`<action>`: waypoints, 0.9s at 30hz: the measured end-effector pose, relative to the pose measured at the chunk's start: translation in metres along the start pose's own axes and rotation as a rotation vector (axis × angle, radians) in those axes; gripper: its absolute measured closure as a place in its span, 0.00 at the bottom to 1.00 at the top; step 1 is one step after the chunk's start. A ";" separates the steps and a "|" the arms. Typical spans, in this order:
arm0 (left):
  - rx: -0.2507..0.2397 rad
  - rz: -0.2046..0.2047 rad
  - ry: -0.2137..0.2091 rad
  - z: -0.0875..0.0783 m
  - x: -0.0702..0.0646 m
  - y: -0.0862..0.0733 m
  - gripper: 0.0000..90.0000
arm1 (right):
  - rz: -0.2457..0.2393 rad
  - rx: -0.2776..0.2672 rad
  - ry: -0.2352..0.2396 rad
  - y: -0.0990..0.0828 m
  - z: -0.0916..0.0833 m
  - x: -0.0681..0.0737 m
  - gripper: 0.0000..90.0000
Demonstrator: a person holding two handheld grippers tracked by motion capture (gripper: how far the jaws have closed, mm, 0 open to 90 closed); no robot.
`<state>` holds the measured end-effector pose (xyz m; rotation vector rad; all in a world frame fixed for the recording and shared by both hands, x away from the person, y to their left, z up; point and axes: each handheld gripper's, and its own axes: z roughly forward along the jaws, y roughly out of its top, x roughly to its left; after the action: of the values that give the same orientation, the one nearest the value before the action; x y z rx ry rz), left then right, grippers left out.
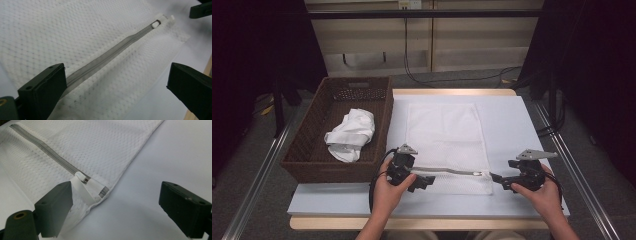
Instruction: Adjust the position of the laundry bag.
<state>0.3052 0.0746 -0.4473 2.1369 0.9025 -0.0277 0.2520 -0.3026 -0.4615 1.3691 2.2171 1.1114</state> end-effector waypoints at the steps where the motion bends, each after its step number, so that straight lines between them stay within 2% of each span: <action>1: 0.009 0.006 -0.003 0.001 0.000 0.001 0.02 | 0.002 0.000 0.000 0.000 0.000 0.000 0.13; 6: 0.014 0.008 0.005 0.006 -0.002 0.001 0.02 | 0.009 -0.016 0.006 0.005 -0.001 0.003 0.14; 8: 0.018 0.007 0.011 0.005 0.001 0.001 0.02 | 0.007 -0.019 0.005 0.006 0.001 0.003 0.14; 11: 0.012 0.009 0.020 0.005 0.003 0.002 0.02 | 0.017 -0.017 0.017 0.006 0.004 0.001 0.19; 17: 0.017 0.032 0.025 0.005 0.004 0.005 0.02 | 0.027 -0.052 -0.016 0.013 0.004 -0.005 0.27; 20: 0.018 0.038 0.024 0.004 0.005 0.005 0.02 | 0.038 -0.060 -0.022 0.015 0.008 -0.008 0.28; 27: -0.006 0.052 0.033 -0.003 0.005 0.000 0.02 | 0.059 -0.057 -0.038 0.028 0.028 -0.016 0.33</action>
<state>0.3081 0.0793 -0.4466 2.1601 0.8646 0.0367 0.2949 -0.2970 -0.4609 1.4279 2.1152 1.1500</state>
